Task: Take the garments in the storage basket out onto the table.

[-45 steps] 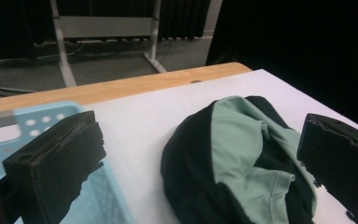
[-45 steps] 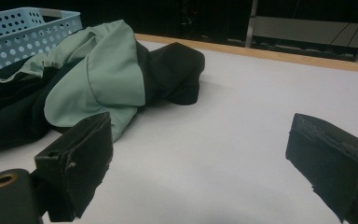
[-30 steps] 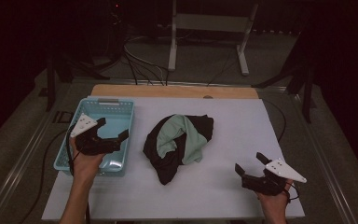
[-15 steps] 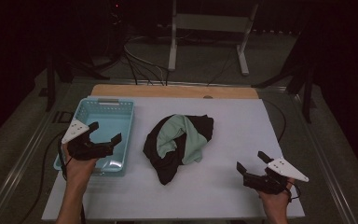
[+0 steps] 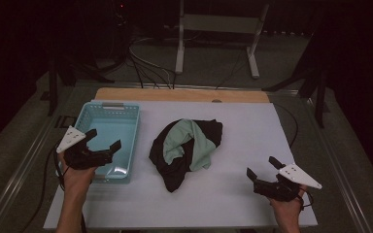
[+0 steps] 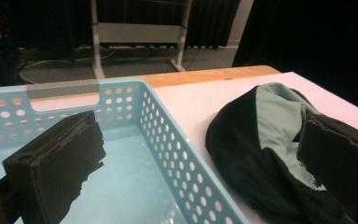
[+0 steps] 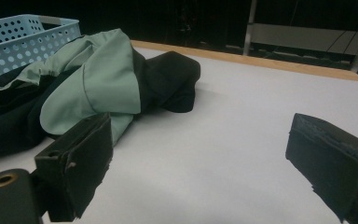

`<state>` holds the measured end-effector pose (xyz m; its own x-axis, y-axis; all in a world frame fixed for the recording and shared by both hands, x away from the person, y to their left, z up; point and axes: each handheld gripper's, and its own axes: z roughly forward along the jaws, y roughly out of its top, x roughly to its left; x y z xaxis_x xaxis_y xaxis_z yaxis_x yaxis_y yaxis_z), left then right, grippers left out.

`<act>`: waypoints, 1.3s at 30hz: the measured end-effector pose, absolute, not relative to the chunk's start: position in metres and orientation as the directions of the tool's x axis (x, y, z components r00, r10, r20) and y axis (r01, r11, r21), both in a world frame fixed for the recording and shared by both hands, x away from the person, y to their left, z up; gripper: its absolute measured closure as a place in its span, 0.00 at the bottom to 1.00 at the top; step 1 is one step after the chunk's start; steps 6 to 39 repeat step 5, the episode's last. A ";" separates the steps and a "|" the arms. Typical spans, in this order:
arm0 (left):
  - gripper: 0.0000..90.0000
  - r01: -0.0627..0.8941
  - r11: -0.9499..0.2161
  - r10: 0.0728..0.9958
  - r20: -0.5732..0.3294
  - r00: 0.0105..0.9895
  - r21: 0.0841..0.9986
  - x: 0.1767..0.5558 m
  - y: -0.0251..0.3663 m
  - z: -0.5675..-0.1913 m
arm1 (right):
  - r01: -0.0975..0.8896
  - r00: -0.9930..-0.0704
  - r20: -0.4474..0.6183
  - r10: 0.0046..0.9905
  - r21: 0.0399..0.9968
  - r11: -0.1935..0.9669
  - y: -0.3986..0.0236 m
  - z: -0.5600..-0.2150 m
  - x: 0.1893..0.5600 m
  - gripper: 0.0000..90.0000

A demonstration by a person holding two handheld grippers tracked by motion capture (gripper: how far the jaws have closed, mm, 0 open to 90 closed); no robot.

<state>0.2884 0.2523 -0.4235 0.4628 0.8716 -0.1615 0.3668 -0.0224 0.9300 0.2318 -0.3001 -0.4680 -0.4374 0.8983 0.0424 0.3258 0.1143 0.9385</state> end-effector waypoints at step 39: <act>0.00 0.367 -0.026 0.873 -0.157 0.462 0.930 0.287 0.253 -0.424 | 0.324 -0.440 0.036 0.897 0.938 0.122 -0.299 -0.469 0.232 0.08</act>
